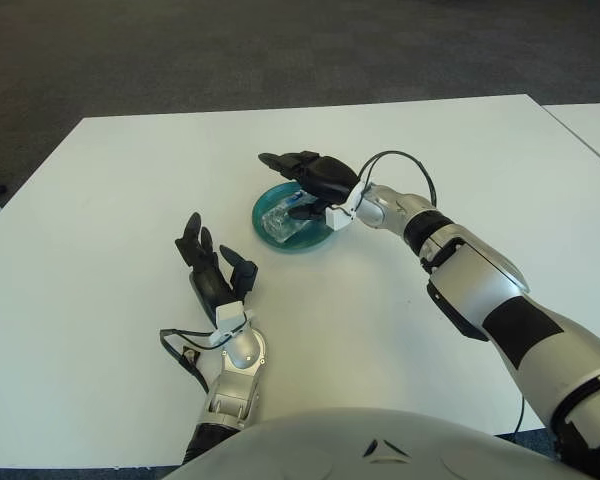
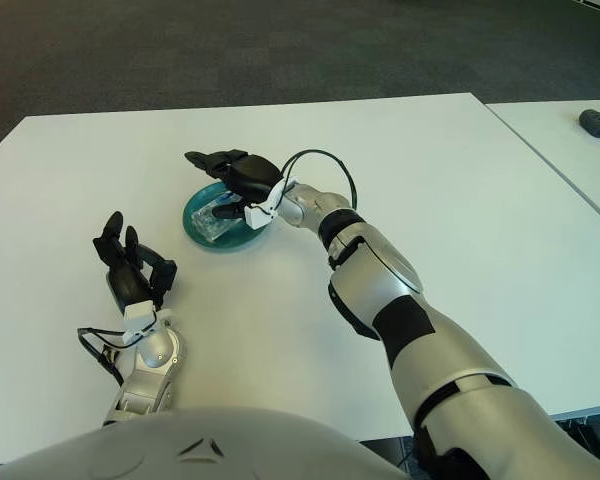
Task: Put the bottle into the plate.
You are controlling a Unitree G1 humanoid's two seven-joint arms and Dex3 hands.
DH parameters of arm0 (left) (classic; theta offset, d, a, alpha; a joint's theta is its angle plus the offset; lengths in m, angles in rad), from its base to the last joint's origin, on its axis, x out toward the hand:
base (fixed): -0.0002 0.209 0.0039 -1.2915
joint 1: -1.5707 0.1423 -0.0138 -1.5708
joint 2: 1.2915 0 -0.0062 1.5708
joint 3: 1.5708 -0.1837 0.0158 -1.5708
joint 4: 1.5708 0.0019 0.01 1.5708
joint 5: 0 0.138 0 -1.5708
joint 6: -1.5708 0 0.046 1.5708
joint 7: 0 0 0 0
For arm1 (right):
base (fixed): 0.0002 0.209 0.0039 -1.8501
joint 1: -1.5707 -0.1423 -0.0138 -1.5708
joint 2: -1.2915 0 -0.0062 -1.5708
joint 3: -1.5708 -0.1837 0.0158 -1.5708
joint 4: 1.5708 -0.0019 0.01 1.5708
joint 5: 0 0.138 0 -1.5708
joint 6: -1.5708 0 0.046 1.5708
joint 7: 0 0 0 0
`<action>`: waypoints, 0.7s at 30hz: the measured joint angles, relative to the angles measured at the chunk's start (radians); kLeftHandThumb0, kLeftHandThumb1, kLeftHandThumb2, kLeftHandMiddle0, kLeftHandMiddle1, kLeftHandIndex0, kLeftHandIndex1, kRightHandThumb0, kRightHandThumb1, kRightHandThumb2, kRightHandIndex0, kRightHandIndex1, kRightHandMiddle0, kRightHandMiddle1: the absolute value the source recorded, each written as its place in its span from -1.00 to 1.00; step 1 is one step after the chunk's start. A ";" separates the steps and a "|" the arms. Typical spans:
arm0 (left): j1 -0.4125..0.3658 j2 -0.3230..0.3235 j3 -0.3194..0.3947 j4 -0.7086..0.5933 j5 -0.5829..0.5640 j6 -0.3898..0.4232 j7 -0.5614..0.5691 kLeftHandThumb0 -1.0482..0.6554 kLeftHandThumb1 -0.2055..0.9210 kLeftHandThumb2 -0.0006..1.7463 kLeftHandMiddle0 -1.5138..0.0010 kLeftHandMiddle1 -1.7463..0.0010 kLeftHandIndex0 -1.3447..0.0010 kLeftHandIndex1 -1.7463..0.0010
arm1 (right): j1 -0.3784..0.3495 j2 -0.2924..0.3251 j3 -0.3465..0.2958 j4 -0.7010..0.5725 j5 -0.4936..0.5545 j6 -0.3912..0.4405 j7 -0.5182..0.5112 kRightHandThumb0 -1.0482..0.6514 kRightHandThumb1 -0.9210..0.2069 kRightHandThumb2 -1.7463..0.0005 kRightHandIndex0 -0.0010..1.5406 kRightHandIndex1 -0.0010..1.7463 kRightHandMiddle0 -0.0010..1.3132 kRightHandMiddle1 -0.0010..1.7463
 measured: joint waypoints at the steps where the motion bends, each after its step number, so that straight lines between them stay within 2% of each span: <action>1: 0.000 0.000 0.000 0.000 0.000 0.000 -0.001 -0.72 1.00 0.21 0.47 0.99 1.00 0.17 | 0.006 0.004 -0.024 0.000 0.033 -0.003 0.042 -1.00 -1.00 -0.17 -0.97 -0.99 -0.96 -0.98; 5: 0.000 0.000 0.001 0.000 -0.001 0.000 -0.006 -0.73 1.00 0.21 0.47 1.00 1.00 0.17 | 0.032 0.024 -0.124 0.000 0.167 -0.005 0.226 -1.00 -1.00 -0.21 -0.94 -0.98 -0.92 -0.95; 7: 0.000 0.000 0.001 0.000 -0.002 0.000 -0.008 -0.74 1.00 0.21 0.48 1.00 1.00 0.17 | 0.042 0.033 -0.176 0.000 0.233 0.001 0.322 -1.00 -1.00 -0.23 -0.91 -0.99 -0.97 -0.81; 12: 0.001 0.000 0.007 0.000 -0.005 0.000 -0.019 -0.74 1.00 0.21 0.48 1.00 1.00 0.17 | 0.058 0.048 -0.318 0.000 0.405 0.051 0.553 -1.00 -1.00 -0.27 -0.84 -0.98 -0.99 -0.62; 16: 0.005 -0.002 0.020 -0.004 -0.013 -0.001 -0.035 -0.74 1.00 0.21 0.48 1.00 1.00 0.17 | 0.058 0.041 -0.451 -0.002 0.551 0.111 0.738 -1.00 -1.00 -0.28 -0.81 -0.97 -1.00 -0.54; 21: 0.016 -0.003 0.044 -0.023 -0.028 -0.001 -0.059 -0.73 1.00 0.21 0.47 0.99 1.00 0.15 | 0.058 -0.003 -0.572 -0.012 0.668 0.192 0.894 -0.97 -1.00 -0.25 -0.73 -0.95 -1.00 -0.39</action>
